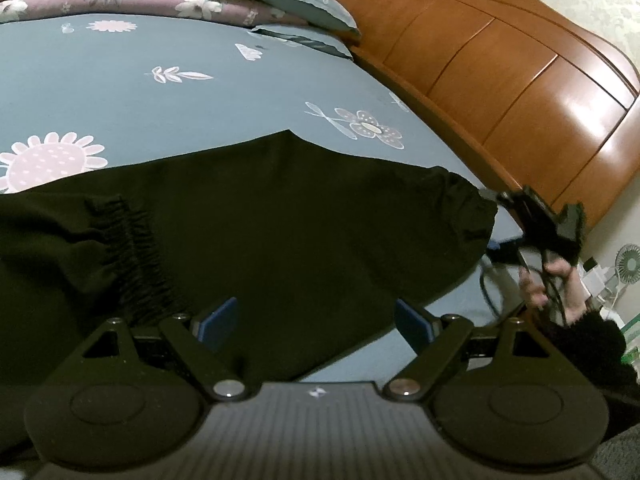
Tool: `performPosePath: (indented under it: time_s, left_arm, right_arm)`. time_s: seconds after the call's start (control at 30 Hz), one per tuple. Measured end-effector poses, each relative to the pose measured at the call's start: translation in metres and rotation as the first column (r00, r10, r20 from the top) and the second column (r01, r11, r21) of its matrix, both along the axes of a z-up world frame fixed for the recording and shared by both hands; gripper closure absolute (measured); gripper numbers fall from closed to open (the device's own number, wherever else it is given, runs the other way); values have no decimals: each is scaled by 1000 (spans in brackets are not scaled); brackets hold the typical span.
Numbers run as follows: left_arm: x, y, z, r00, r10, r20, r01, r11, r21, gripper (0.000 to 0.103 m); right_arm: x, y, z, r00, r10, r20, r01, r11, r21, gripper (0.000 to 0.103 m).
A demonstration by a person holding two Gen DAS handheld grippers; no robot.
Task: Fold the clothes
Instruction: 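Grasp the ribbed cuff end of the sweatpants with the right gripper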
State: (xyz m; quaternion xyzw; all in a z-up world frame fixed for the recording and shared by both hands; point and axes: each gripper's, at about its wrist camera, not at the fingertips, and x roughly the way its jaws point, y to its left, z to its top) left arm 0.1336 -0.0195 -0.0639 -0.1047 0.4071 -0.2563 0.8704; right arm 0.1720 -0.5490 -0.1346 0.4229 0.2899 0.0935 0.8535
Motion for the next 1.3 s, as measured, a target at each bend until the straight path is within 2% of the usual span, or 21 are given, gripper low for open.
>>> performPosePath:
  time_s: [0.13,0.33,0.47,0.67,0.77,0.83,0.9,0.97,1.2,1.3]
  left_arm:
    - [-5,6,1,1000,12,9,-12,1000,-11,18]
    - [0,11,-7,999,35,-19,-35,999,-21,18]
    - [1,8,-8,999,19,-26,-20,999,-46,18]
    - [1,9,-11,999,24,-38,-26,999,-46,18]
    - [0,10,-12,999,24,-37,-26,999,-48,18]
    - [0,11,-12,999,23,-36,-25,998,-49,18]
    - [0,12,-12,999,23,-36,-24,998,-51,18]
    - [0,12,-12,999,22,-35,-24,998,-52,18]
    - [-1,14,-10,999,21,-25,-22,999,-49,18]
    - [-2,20,-4,1000,26,-8,-26,999,-28,18]
  right_arm:
    - [13,-6,-2,1000,-28,10,28,1000,12,0]
    - [-1,-5,-9,995,-26,101,26,1000,1,0]
    - [5,0,-6,997,-40,70,42,999,-31,0]
    - [6,5,-6,997,-52,60,57,996,-74,2]
    - [7,6,-6,998,-52,35,56,993,-109,8]
    - [5,2,-8,997,-76,26,78,991,-112,18]
    - [3,-3,-12,994,-104,17,105,988,-115,42]
    - [0,-9,-16,993,-115,12,116,987,-109,55]
    - [3,-4,-15,990,-142,-11,140,982,-131,56]
    - [5,3,-8,989,-148,-22,142,975,-168,57]
